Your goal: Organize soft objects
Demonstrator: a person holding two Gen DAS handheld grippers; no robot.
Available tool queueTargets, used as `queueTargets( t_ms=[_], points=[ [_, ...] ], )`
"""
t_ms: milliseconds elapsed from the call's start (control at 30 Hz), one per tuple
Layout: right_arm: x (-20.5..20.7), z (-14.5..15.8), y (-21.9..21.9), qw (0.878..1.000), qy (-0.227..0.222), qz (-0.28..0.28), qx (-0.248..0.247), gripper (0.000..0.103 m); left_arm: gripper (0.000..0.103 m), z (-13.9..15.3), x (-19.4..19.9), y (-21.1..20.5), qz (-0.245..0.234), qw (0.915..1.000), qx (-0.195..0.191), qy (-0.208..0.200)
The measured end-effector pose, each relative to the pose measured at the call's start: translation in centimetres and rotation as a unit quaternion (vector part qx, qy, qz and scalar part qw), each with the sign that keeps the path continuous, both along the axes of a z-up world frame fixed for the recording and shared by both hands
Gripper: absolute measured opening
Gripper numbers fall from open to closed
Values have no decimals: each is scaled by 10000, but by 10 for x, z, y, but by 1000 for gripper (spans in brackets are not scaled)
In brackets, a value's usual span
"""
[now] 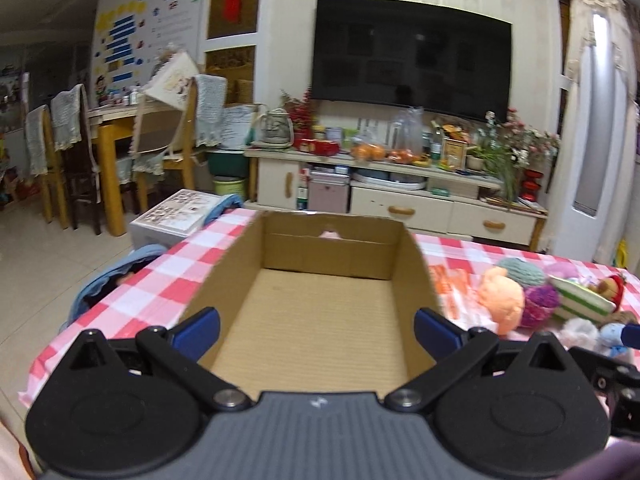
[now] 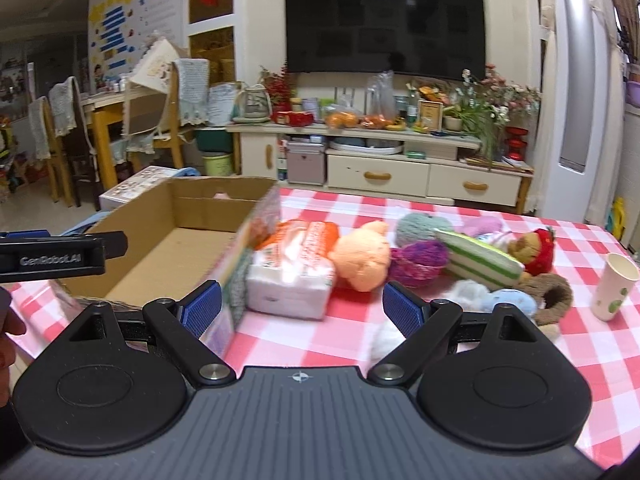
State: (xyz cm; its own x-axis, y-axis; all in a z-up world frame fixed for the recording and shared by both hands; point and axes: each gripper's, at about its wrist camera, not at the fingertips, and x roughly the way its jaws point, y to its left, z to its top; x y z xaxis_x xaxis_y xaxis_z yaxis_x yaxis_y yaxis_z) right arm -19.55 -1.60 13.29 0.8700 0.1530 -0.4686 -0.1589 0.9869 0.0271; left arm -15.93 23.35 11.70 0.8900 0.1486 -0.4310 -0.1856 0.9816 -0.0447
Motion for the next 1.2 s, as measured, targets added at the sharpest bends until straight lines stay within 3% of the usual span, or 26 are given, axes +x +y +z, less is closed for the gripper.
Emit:
queueTargets(
  t_ms=[433,1200],
  points=[
    [3,-8,-10,9997,15,-67,216,103,102,-5,4,0,-19,10000,21,94],
    [-2,-28,-76,9925,-372,-1159,126,103,102,-12,12,-93,-1185,9924,236,213]
  ],
)
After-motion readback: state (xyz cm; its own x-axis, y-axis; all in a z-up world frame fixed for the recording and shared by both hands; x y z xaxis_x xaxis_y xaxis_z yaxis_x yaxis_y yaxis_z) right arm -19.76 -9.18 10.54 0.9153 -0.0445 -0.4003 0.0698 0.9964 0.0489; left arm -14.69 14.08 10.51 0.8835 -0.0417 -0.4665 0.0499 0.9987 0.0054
